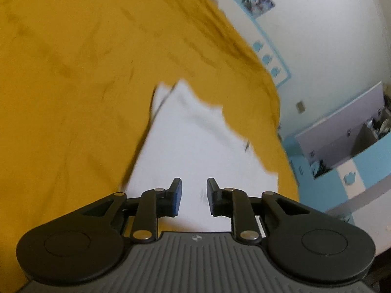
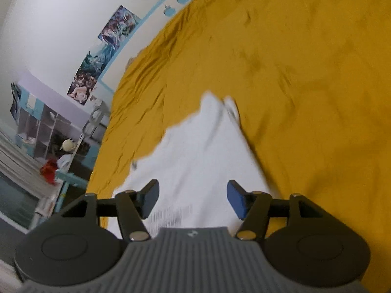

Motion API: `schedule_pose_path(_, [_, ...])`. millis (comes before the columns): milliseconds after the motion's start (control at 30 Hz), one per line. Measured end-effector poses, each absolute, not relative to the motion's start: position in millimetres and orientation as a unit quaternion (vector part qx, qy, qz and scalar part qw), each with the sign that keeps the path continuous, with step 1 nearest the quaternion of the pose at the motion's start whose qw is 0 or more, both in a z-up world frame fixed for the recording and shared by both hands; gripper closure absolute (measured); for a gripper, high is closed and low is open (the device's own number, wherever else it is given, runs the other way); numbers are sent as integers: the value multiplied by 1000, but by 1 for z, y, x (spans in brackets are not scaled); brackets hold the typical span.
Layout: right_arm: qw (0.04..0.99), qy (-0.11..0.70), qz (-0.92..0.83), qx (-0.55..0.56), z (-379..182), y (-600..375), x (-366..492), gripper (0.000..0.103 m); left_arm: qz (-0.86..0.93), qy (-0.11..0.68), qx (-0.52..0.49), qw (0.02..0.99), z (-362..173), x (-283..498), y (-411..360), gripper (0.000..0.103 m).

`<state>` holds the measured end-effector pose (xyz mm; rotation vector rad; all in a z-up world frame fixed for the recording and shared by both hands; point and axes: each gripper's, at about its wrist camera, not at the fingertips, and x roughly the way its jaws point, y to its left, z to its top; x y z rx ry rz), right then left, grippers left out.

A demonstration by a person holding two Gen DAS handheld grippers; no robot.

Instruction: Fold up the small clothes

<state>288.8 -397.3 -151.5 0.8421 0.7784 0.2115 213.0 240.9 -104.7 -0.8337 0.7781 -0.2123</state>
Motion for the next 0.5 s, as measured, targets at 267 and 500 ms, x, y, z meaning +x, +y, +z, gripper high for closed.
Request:
schedule_pose_path(267, [794, 394, 123, 447, -168, -368, 237, 43, -61, 374, -458, 804, -129, 197, 219, 63])
schedule_pose_path(500, [790, 405, 147, 436, -119, -371, 216, 43, -73, 363, -480, 795, -118, 198, 211, 63])
